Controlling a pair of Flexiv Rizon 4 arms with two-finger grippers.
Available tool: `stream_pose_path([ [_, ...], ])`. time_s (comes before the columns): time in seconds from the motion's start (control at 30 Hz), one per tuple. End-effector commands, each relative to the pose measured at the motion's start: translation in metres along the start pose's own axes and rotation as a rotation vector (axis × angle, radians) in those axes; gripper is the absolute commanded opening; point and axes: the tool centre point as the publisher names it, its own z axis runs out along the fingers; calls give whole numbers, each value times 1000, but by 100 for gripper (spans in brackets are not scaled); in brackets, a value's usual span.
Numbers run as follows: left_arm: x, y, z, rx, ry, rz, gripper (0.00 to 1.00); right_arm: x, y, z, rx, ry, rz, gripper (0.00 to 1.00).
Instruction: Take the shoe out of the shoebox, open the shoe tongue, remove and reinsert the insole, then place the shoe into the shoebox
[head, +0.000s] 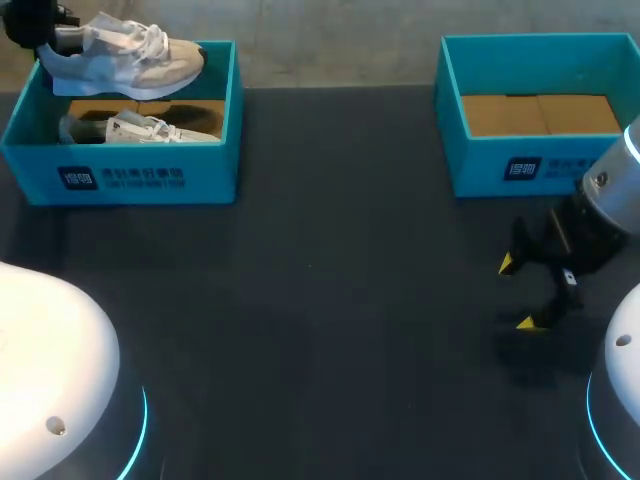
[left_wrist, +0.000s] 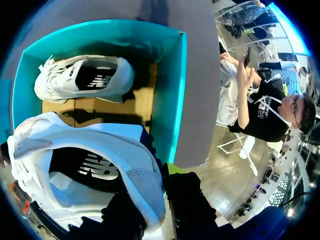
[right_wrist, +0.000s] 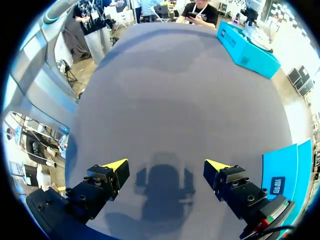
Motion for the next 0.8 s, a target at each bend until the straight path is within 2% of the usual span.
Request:
stream_pose_path([
  [0.03, -1, 2, 3, 0, 1, 0, 0, 1, 0, 1, 3, -2, 1, 100],
  [0.33, -8, -2, 13, 6, -1, -2, 0, 1, 0, 1, 3, -2, 1, 100],
  [0.8, -15, 1, 40, 21, 1, -24, 0, 1, 0, 1, 3, -2, 1, 100],
])
